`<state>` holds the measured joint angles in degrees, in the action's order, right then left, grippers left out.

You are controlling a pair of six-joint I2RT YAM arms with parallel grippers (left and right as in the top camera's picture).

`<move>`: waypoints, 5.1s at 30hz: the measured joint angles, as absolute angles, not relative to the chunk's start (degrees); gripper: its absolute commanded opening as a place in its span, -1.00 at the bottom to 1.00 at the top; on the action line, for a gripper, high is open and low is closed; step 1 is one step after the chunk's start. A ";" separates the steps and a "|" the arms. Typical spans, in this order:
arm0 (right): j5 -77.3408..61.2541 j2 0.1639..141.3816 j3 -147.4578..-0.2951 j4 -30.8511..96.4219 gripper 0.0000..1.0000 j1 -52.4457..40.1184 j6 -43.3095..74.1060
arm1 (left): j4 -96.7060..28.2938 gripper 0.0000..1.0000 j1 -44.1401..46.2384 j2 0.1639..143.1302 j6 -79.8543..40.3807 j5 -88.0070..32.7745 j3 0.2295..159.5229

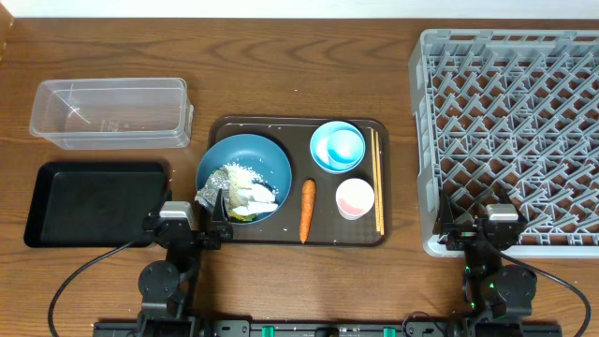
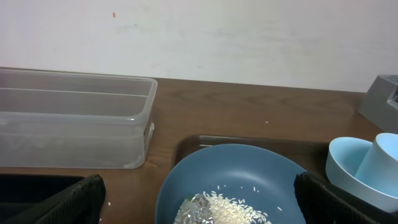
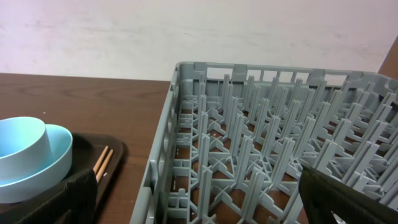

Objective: Sort waste into correct bins and load items into the dishwasher rack

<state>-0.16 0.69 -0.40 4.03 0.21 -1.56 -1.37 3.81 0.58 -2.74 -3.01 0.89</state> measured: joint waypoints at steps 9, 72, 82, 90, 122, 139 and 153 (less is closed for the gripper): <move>-0.16 0.69 -0.40 4.03 0.98 0.21 -1.56 | -1.37 0.96 3.81 0.58 -2.74 -3.01 0.89; -7.99 47.46 -46.00 50.30 0.98 0.21 5.45 | -52.80 0.80 3.81 67.92 -17.26 -15.27 57.78; -7.99 47.46 -46.02 50.33 0.98 0.21 5.45 | -53.36 0.62 3.81 82.81 -18.15 -20.38 57.80; -7.99 47.46 -46.02 50.30 0.98 0.21 5.45 | -54.19 0.59 5.67 88.66 -18.22 -22.33 57.78; -7.99 47.46 -46.02 50.54 0.98 0.21 5.45 | -48.12 -0.60 9.13 90.56 -26.94 -16.88 55.86; -7.99 47.46 -46.02 50.78 0.99 0.21 5.45 | -50.22 -0.88 9.10 90.48 -26.72 -15.81 56.55; -7.99 47.46 -46.02 50.76 0.99 0.21 5.45 | -45.98 -0.88 5.72 78.32 -26.55 -0.56 63.61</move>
